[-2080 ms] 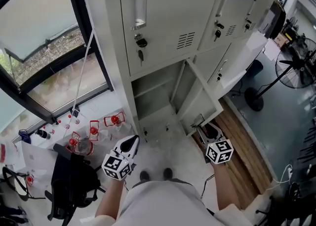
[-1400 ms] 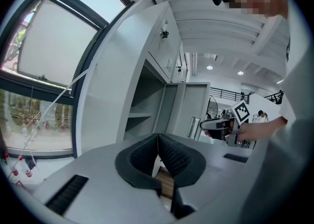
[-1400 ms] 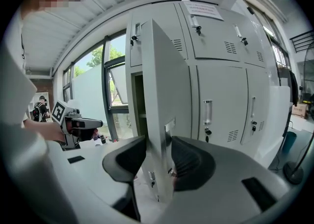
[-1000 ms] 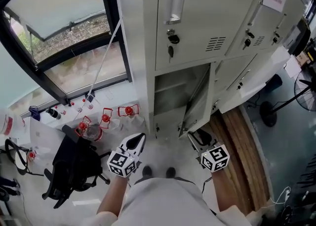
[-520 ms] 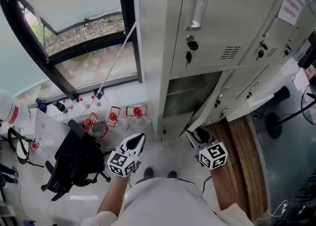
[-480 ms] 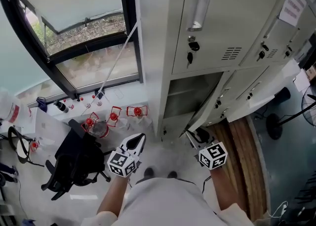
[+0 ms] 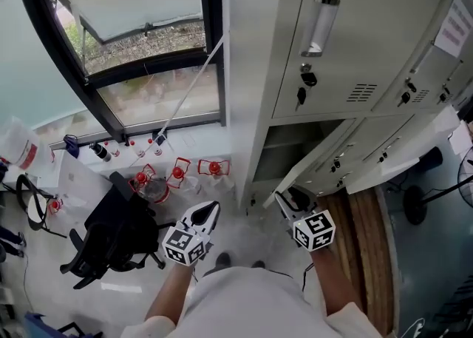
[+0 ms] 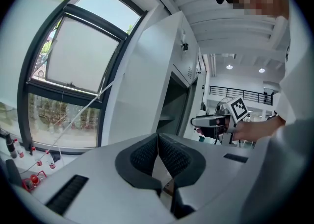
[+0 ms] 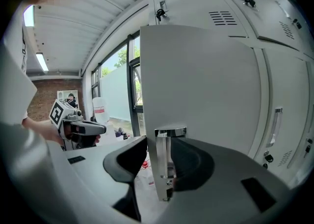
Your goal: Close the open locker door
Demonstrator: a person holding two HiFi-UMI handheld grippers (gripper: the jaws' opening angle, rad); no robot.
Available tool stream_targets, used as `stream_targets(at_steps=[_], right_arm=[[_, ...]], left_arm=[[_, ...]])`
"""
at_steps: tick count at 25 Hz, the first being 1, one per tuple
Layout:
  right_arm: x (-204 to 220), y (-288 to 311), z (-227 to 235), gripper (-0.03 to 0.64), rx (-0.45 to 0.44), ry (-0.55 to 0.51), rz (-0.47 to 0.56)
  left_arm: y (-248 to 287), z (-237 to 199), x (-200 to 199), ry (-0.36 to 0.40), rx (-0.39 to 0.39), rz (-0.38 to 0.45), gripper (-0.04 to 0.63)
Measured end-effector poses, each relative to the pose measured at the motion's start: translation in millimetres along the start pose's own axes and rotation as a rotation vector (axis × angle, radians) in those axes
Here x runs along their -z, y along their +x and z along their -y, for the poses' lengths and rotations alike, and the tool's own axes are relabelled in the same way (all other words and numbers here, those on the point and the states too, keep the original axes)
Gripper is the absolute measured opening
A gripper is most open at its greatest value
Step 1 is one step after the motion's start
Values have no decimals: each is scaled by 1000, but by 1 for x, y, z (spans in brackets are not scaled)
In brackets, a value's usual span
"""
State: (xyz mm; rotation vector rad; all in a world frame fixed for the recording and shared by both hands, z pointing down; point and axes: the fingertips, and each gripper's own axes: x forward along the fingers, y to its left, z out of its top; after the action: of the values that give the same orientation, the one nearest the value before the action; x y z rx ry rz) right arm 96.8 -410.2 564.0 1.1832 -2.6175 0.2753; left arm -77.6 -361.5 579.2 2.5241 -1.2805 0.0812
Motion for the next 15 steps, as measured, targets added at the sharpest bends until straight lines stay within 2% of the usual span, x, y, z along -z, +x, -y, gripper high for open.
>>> stream_targets(at_steps=[15], right_arm=[[-24,71,2,143,-45,-38,7]], left_arm=[[-17,-34,7,-56,-123,22,21]])
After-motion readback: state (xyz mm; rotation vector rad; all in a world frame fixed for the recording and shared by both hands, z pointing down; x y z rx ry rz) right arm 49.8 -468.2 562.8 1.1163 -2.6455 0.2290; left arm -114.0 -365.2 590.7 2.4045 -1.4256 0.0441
